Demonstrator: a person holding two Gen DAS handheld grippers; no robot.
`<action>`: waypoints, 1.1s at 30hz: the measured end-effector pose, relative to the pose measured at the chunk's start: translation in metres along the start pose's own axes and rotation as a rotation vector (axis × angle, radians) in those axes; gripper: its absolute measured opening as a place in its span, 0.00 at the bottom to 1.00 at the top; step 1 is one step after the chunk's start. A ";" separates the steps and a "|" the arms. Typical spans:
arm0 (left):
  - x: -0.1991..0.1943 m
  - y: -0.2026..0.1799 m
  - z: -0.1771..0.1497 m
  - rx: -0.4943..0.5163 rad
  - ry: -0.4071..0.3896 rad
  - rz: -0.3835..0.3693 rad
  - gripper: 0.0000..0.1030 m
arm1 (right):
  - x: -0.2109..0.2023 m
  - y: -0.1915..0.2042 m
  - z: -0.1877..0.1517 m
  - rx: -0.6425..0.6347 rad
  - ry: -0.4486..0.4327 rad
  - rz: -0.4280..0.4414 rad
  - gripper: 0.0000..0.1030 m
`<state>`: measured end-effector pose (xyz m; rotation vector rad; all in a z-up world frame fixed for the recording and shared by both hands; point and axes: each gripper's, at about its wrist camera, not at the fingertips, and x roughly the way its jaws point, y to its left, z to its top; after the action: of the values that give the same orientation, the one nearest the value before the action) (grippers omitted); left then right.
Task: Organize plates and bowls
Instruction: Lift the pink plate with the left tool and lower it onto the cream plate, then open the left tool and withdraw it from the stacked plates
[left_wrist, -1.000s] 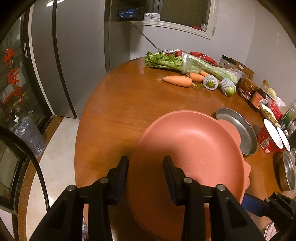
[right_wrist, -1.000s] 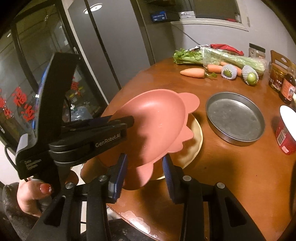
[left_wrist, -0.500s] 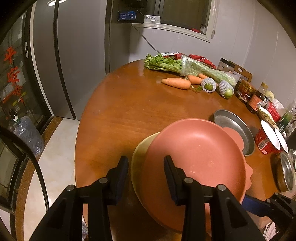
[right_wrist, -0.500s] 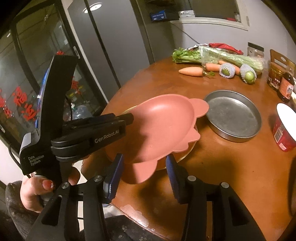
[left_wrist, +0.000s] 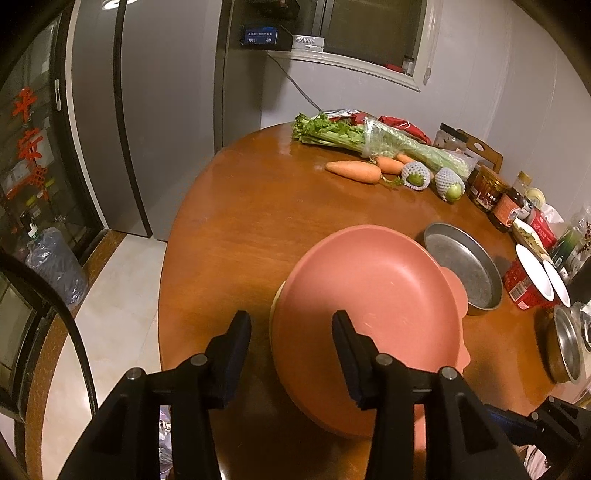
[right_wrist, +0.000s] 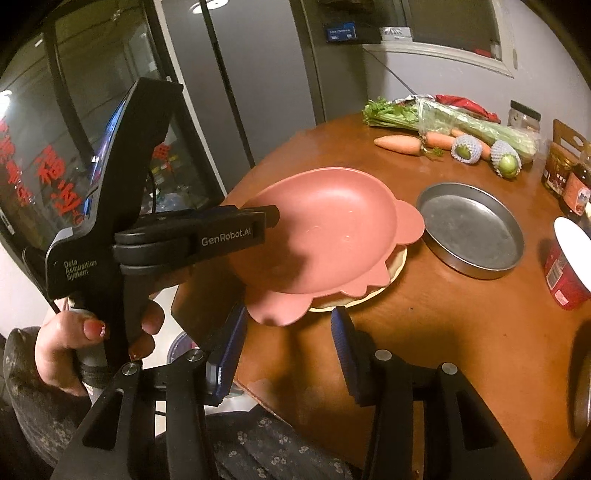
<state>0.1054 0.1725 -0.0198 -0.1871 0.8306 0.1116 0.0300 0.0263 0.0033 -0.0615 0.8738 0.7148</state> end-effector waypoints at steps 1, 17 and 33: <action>-0.001 0.000 0.000 0.003 -0.004 0.002 0.47 | -0.001 0.000 0.000 -0.001 -0.004 -0.002 0.47; -0.040 -0.026 -0.002 0.057 -0.072 0.003 0.59 | -0.025 -0.027 0.001 0.081 -0.078 -0.069 0.51; -0.068 -0.089 -0.008 0.170 -0.108 -0.015 0.63 | -0.074 -0.068 -0.014 0.169 -0.181 -0.172 0.56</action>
<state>0.0696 0.0820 0.0364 -0.0270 0.7272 0.0365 0.0291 -0.0708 0.0311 0.0769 0.7424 0.4761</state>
